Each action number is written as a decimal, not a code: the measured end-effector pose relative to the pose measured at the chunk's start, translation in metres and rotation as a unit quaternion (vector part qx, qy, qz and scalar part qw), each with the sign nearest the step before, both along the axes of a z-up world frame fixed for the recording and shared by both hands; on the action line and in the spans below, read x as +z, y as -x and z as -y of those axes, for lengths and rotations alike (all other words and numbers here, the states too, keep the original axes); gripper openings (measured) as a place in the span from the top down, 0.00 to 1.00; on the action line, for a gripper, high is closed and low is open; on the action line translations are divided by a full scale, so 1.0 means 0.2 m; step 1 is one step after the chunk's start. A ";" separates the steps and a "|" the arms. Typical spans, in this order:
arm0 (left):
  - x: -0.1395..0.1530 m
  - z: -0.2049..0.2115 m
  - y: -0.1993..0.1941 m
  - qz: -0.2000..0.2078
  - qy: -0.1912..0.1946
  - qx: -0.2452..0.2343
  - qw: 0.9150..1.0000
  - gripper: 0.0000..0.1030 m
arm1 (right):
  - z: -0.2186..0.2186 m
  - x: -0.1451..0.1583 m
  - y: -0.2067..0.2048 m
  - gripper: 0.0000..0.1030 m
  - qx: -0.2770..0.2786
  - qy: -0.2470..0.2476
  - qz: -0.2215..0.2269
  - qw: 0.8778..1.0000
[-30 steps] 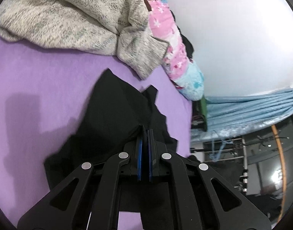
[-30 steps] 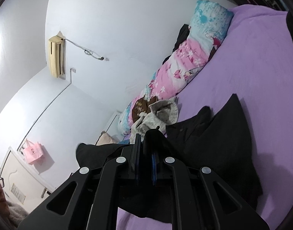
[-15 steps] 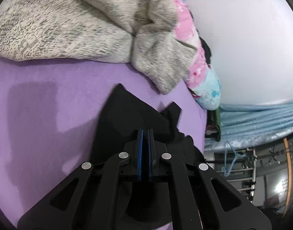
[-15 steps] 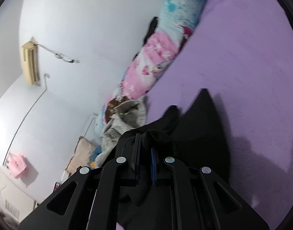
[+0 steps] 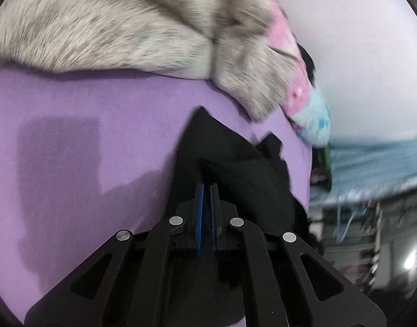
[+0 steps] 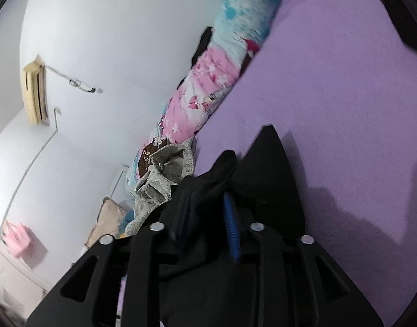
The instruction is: Fold large clothes
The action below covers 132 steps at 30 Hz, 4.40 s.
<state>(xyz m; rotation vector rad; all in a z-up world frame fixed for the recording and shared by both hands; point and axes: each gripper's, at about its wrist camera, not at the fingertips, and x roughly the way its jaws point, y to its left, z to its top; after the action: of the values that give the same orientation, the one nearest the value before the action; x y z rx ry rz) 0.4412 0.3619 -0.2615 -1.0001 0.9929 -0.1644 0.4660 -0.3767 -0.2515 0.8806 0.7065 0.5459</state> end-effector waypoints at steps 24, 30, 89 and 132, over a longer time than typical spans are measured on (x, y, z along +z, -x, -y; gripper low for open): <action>0.24 0.48 0.57 0.040 -0.200 -0.025 0.979 0.16 | -0.81 0.67 0.21 0.14 0.167 0.199 0.076 0.963; 0.16 0.43 0.57 0.037 -0.214 -0.037 0.975 0.16 | -1.45 0.70 0.15 0.11 0.261 0.312 0.075 0.910; -0.13 0.16 0.47 -0.013 -0.179 -0.145 0.973 0.64 | -3.05 0.01 -0.78 0.96 0.412 0.612 0.014 0.675; 0.02 1.05 0.34 0.081 -0.157 -0.280 0.944 0.45 | -1.44 0.02 -0.69 0.41 0.329 0.588 -0.092 0.733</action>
<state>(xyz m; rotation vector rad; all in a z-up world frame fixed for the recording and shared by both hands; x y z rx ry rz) 0.3736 0.1514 -0.2581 -0.3862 1.0903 -0.5334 0.6034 -0.0882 -0.2484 -0.5720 1.3318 0.4891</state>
